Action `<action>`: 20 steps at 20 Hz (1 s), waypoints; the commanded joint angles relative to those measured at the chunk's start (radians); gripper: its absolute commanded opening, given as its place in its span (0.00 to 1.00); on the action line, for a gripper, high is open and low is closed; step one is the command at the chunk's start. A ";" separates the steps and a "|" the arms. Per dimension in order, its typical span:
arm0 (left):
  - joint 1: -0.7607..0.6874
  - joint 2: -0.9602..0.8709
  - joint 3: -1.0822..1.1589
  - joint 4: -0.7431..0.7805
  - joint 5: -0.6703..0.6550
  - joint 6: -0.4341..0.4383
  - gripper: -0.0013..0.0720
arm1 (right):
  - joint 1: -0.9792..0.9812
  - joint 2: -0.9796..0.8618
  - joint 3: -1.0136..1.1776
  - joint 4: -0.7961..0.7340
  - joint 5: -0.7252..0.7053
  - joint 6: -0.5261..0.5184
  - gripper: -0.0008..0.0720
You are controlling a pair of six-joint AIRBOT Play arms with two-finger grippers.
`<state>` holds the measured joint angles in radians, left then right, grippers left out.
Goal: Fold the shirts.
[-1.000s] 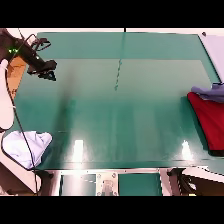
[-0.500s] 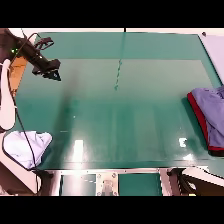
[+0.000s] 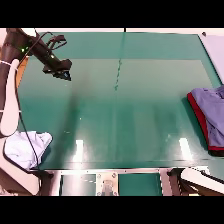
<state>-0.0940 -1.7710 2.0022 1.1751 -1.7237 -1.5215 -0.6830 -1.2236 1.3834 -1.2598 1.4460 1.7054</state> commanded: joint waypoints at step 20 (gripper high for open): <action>-0.023 0.718 -0.997 0.006 0.247 0.011 0.04 | 0.875 0.269 -0.594 0.029 -0.294 -0.061 0.04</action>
